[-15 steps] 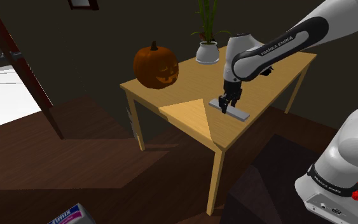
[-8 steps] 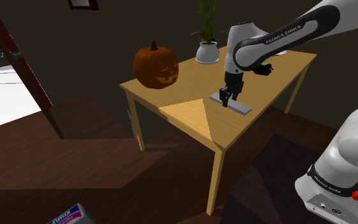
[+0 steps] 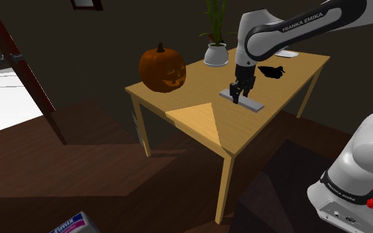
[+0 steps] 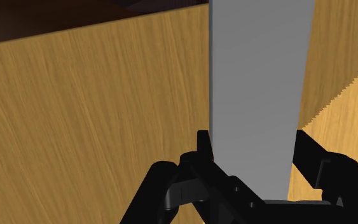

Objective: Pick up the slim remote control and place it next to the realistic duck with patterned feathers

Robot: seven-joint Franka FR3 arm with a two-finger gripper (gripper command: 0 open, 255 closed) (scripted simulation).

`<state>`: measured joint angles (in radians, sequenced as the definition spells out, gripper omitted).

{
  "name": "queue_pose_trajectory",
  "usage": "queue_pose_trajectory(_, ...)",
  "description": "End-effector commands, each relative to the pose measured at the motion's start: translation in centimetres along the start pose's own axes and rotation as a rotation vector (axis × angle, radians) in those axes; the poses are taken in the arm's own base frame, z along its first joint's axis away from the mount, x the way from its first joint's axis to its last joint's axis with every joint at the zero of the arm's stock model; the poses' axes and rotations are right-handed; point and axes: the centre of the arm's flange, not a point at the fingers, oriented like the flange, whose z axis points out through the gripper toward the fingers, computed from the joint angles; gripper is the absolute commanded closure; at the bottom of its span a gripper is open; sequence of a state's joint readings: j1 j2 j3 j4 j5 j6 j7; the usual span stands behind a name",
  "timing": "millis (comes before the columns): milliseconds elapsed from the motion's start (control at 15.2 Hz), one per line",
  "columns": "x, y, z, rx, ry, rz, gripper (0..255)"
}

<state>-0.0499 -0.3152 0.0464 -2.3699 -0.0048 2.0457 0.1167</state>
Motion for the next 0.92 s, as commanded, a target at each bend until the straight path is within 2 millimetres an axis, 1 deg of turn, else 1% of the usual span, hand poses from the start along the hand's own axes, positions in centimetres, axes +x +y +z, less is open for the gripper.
queue_pose_trajectory(0, -0.1, -0.1, -1.2, 0.0, 0.0, 0.0, 255)
queue_pose_trajectory(528, -0.1, 0.0, -5.2, 0.0, 0.0, 0.0, 255)
queue_pose_trajectory(858, 1.0, 6.5, -5.1, 0.0, 0.0, 0.0, 255)
